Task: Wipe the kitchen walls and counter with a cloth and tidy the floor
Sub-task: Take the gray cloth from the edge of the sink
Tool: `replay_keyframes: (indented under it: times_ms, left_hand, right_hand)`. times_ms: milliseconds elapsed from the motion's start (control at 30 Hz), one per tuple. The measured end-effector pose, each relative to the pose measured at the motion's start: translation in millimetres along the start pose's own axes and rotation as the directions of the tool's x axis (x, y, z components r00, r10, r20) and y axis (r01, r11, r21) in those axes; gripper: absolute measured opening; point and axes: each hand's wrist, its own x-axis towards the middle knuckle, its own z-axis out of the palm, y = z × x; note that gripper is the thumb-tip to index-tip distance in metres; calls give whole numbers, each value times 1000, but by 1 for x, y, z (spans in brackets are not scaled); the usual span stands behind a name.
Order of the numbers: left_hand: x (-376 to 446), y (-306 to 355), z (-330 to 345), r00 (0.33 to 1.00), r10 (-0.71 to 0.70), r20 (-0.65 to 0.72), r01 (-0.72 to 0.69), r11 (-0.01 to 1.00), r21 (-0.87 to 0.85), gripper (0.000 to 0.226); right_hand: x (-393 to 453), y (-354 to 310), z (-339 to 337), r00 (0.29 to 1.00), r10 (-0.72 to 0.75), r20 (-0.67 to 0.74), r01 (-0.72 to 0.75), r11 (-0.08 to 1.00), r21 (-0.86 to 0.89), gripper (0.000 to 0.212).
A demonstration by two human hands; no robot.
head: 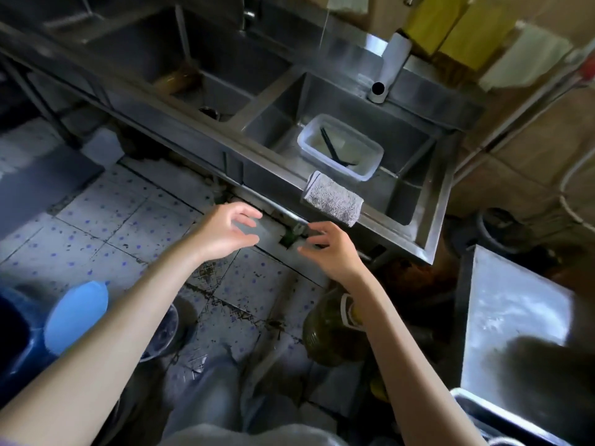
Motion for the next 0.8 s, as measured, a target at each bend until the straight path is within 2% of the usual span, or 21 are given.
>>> replay_keyframes:
  times_ms: [233, 400, 500, 700, 800]
  left_hand:
    - [91, 16, -17, 998, 21, 66, -21, 1000, 2, 35]
    - [165, 28, -31, 985, 62, 163, -66, 998, 21, 36]
    - [203, 34, -28, 961, 62, 270, -85, 993, 77, 38]
    - [246, 45, 9, 895, 13, 446, -103, 978, 180, 40]
    - [257, 45, 29, 878, -14, 478, -140, 948, 285, 42]
  right_hand:
    - [71, -11, -19, 997, 51, -51, -49, 998, 39, 52]
    - [116, -17, -27, 968, 174, -179, -155, 981, 115, 51]
    - [134, -11, -35, 938, 246, -242, -209, 963, 170, 51]
    - [153, 17, -52, 872, 350, -342, -346, 935, 74, 52]
    - [163, 31, -62, 851, 385, -357, -428, 903, -46, 55]
